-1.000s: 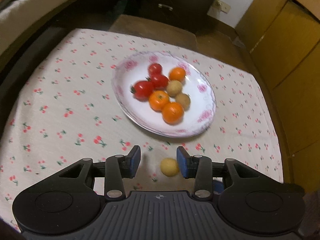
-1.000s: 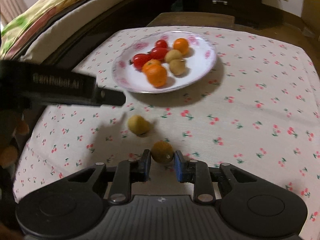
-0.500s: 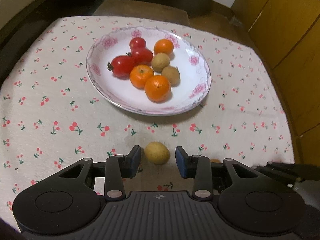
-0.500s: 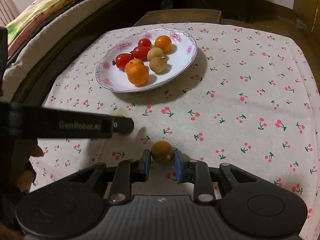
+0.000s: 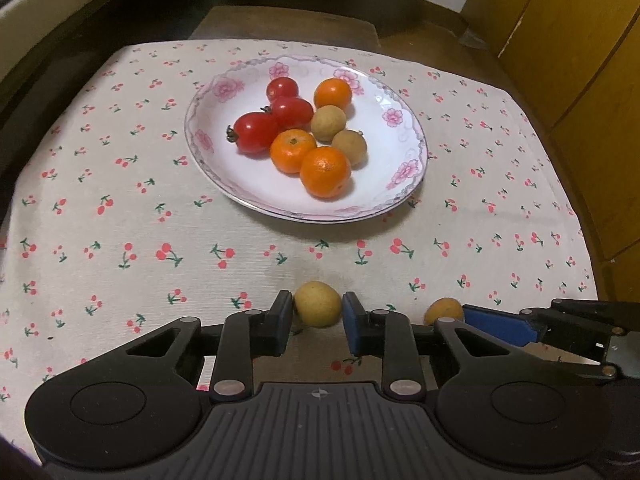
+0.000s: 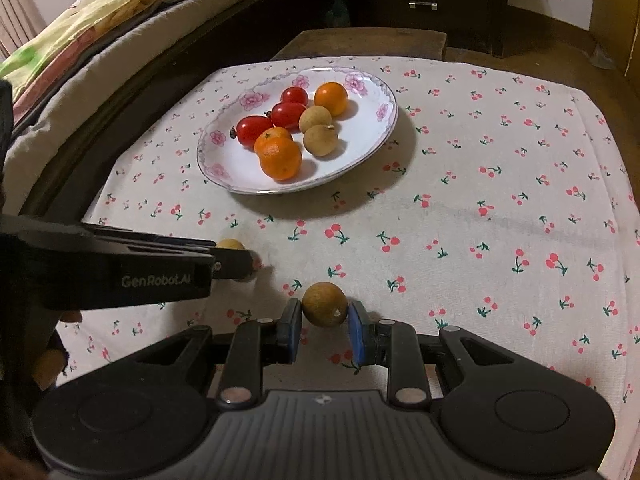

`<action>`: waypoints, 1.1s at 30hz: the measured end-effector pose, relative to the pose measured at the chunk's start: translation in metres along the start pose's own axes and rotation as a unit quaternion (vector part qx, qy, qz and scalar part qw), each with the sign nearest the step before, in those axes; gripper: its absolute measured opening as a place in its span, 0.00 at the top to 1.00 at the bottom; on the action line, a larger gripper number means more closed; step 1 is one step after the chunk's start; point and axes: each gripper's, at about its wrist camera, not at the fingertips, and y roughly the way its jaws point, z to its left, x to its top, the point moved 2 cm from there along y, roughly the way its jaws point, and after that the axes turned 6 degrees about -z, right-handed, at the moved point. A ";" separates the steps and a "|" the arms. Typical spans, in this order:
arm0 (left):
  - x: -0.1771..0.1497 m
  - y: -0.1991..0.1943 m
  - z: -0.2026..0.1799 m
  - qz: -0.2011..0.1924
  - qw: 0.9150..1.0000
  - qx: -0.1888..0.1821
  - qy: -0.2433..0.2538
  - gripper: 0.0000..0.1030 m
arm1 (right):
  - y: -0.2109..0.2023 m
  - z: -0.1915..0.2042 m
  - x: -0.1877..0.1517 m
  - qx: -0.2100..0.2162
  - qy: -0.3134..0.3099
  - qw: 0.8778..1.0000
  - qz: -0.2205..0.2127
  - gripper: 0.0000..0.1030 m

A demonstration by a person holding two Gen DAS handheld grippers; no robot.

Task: Organize fruits
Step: 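Close the left gripper on a tan fruit while the right closes on the other, then carry the tan fruits in both grippers over the white bowl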

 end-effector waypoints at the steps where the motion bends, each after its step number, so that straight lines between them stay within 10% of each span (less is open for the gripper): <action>1: 0.000 0.000 0.001 0.000 1.000 0.000 -0.001 0.66 | 0.000 0.000 0.000 0.000 0.001 1.000 0.000 0.74; 15: 0.009 0.009 0.005 0.000 0.999 -0.015 -0.037 0.46 | 0.005 -0.003 0.000 0.007 0.009 1.000 0.009 0.74; 33: 0.002 -0.001 0.000 -0.012 1.000 0.006 0.001 0.67 | 0.003 -0.003 0.012 0.000 0.013 1.000 -0.003 0.74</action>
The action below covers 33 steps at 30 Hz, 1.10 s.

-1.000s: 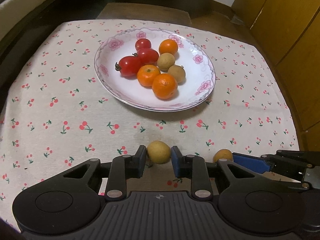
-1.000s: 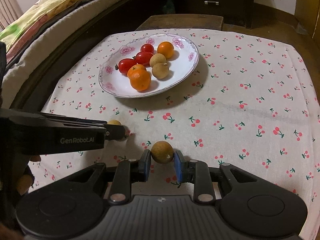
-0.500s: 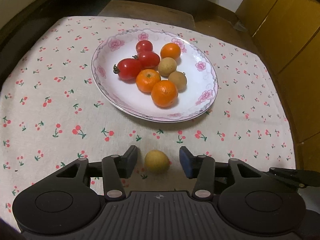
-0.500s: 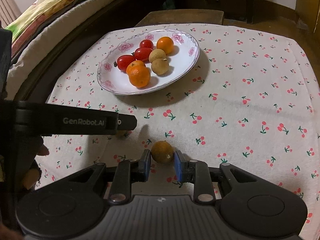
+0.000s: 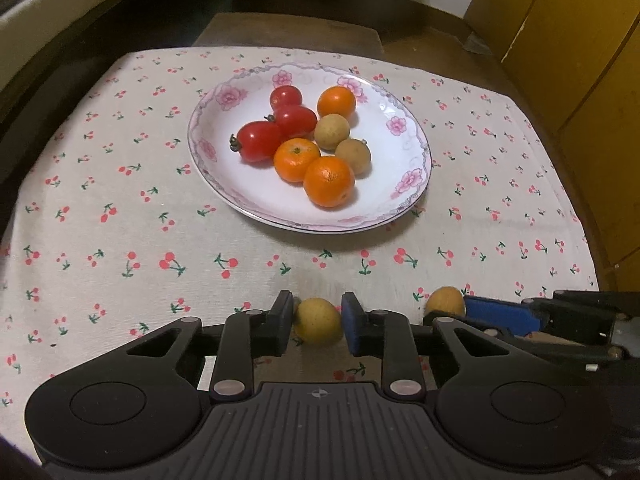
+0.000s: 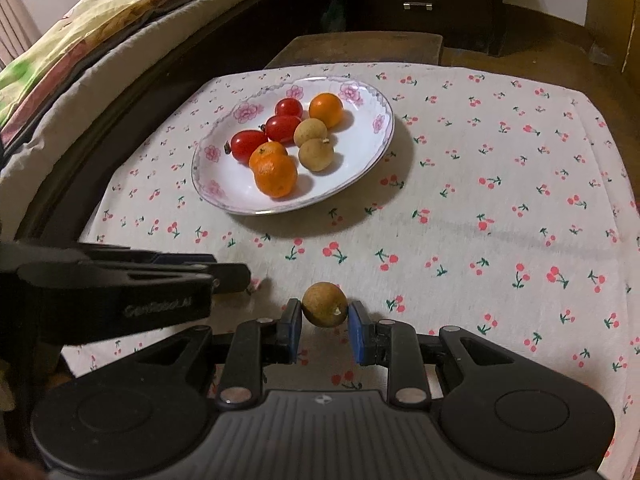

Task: Organize fruits
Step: 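Carry the tan fruits in both grippers over the white bowl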

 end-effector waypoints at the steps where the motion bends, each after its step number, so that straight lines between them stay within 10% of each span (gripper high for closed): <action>1: 0.001 -0.002 0.001 -0.002 1.000 -0.001 -0.002 0.67 | 0.000 0.000 0.001 0.001 0.001 1.000 -0.001 0.74; 33: 0.053 -0.002 0.025 -0.039 0.998 0.003 -0.046 0.67 | 0.021 0.010 0.074 0.007 -0.013 0.999 -0.044 0.74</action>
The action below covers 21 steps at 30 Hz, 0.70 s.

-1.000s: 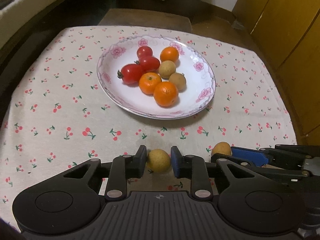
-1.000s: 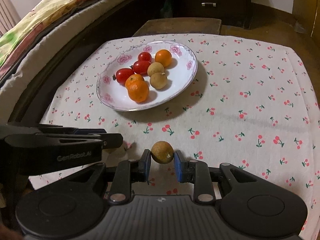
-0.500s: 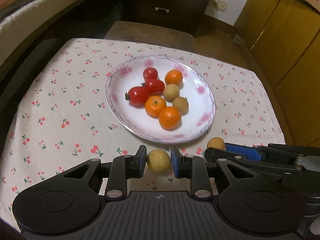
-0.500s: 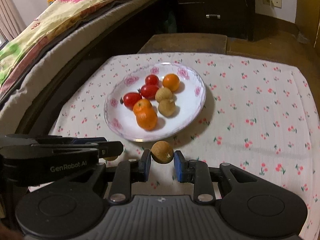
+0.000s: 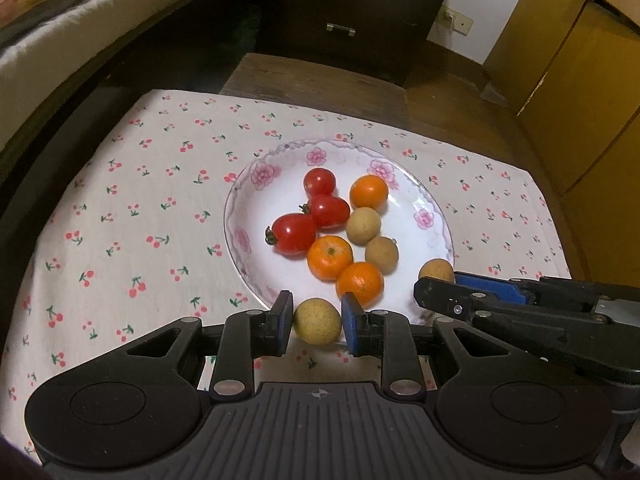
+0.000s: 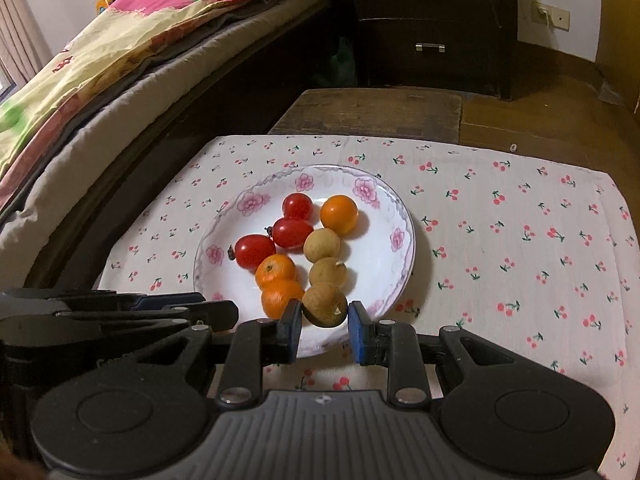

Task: Organize fruits
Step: 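Carry the tan fruits in both grippers over the white bowl, then open the left gripper to drop its tan fruit while the right drops its fruit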

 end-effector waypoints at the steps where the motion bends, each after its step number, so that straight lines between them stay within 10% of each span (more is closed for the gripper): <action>1: 0.001 0.002 0.000 0.001 1.000 0.000 -0.001 0.67 | 0.002 0.000 0.001 0.001 0.001 1.000 0.001 0.74; 21: 0.007 0.003 0.002 -0.006 1.000 0.003 -0.007 0.65 | 0.011 -0.001 0.009 0.002 0.002 1.000 0.001 0.74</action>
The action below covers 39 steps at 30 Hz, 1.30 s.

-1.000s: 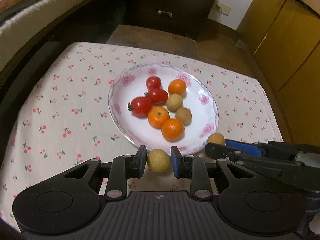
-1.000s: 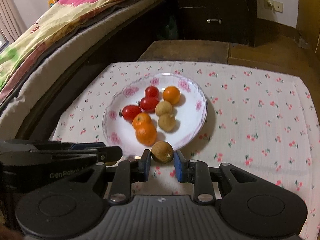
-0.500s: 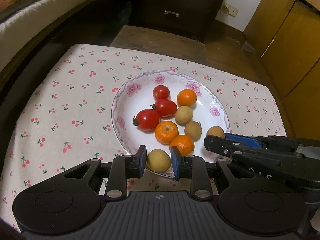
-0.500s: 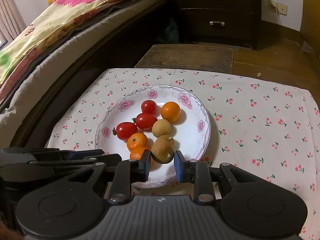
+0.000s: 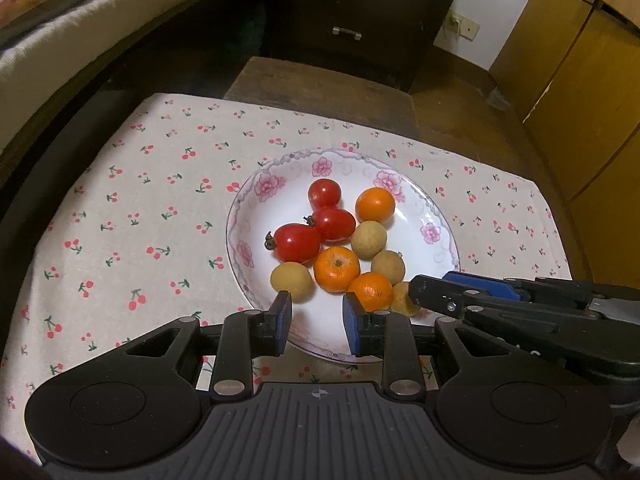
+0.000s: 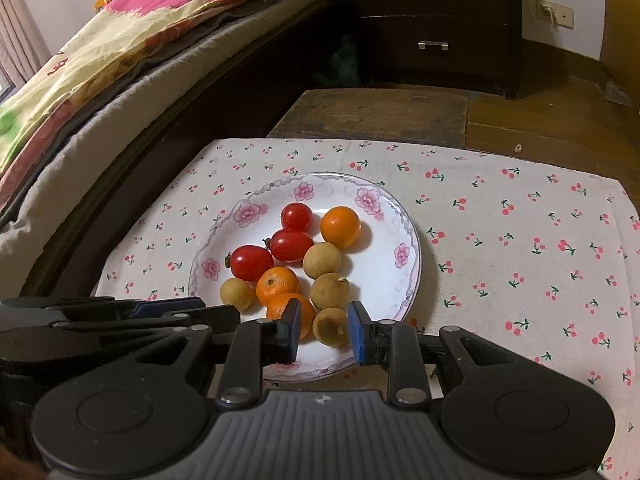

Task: Organize fruits

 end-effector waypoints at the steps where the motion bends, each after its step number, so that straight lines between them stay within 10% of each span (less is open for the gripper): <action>1: 0.000 -0.001 0.000 -0.001 1.000 0.000 0.000 0.65 | -0.001 -0.001 0.000 -0.002 0.001 1.000 -0.001 0.73; 39: -0.030 -0.039 -0.003 -0.030 0.999 0.027 0.027 0.38 | -0.041 0.007 -0.034 -0.015 0.021 1.000 -0.002 0.69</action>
